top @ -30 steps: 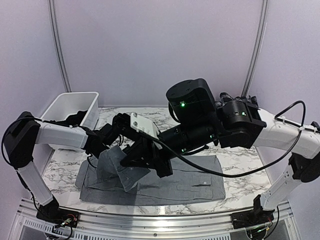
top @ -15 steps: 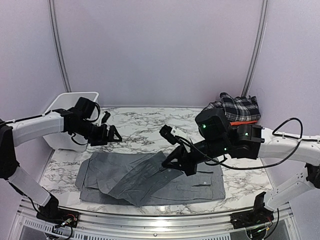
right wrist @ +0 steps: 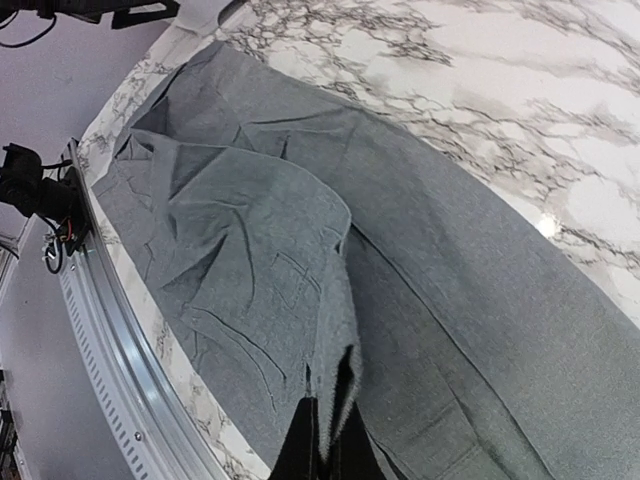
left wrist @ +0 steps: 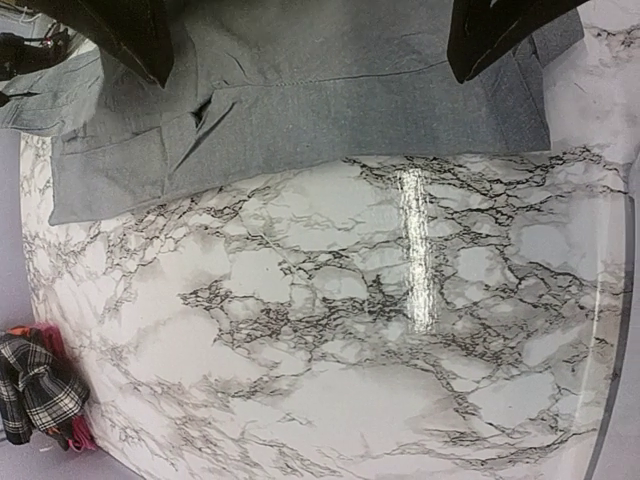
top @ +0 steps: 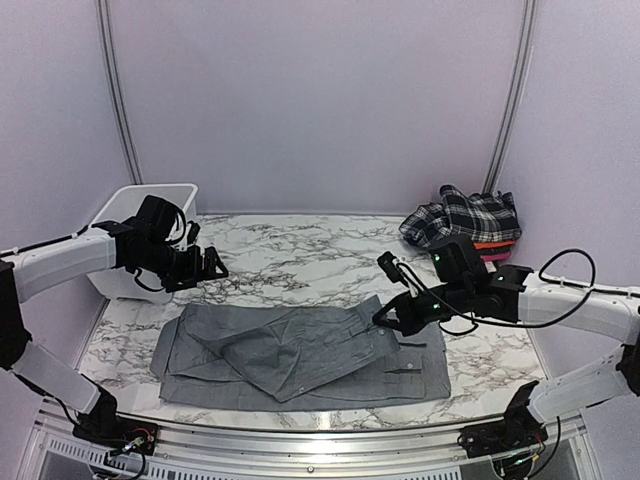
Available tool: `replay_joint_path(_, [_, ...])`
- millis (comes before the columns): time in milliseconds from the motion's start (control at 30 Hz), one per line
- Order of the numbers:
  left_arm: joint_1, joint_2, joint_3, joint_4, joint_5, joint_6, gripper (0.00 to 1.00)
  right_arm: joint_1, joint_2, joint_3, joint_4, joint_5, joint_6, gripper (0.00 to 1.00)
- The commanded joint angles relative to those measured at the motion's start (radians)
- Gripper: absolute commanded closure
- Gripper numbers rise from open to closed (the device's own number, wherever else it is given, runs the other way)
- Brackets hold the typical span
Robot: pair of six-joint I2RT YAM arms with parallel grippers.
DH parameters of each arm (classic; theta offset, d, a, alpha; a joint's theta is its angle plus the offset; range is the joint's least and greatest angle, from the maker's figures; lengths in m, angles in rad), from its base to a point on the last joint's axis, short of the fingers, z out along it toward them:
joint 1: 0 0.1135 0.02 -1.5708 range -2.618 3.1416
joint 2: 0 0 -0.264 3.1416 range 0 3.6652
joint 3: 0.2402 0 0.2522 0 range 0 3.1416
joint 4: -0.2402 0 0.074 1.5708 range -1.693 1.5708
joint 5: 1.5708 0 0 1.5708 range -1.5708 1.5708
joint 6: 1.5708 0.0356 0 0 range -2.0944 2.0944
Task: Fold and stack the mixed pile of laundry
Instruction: Place the rectangle-folded shirt at the center of the board.
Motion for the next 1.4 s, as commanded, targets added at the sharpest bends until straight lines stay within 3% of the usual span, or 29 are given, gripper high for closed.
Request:
replay_joint_path(0, [0.005, -0.039, -0.023, -0.013, -0.068, -0.029, 0.01, -0.068, -0.011, -0.028, 0.011, -0.036, -0.025, 1.00])
replay_joint_path(233, [0.006, -0.053, -0.034, -0.016, -0.096, -0.036, 0.01, -0.139, -0.021, -0.092, -0.052, -0.019, -0.054, 1.00])
replay_joint_path(567, [0.000, -0.073, -0.086, -0.025, 0.083, 0.030, 0.01, -0.149, 0.042, -0.110, -0.043, 0.028, -0.014, 1.00])
replay_joint_path(700, [-0.030, -0.080, -0.109, -0.091, 0.073, 0.054, 0.01, -0.149, 0.064, -0.101, -0.039, 0.023, -0.019, 1.00])
replay_joint_path(900, [-0.047, -0.021, -0.150, -0.111, 0.102, 0.024, 0.18, -0.149, 0.117, -0.079, -0.047, -0.019, -0.023, 0.99])
replay_joint_path(1033, [-0.084, -0.017, -0.125, -0.111, 0.052, 0.028, 0.21, -0.153, 0.159, -0.056, -0.093, 0.052, -0.005, 0.99])
replay_joint_path(1167, [-0.088, -0.013, -0.094, -0.110, 0.001, 0.014, 0.15, -0.158, 0.219, 0.002, -0.210, 0.099, 0.040, 0.74])
replay_joint_path(1233, [-0.098, 0.002, -0.057, -0.112, -0.015, 0.025, 0.08, -0.158, 0.212, 0.038, -0.252, 0.139, 0.061, 0.53])
replay_joint_path(1267, [-0.109, 0.007, -0.046, -0.114, -0.028, 0.033, 0.03, -0.158, 0.203, 0.057, -0.272, 0.164, 0.065, 0.48])
replay_joint_path(1367, [-0.159, 0.000, -0.008, -0.115, -0.065, 0.055, 0.01, -0.157, 0.166, 0.113, -0.315, 0.215, 0.058, 0.44])
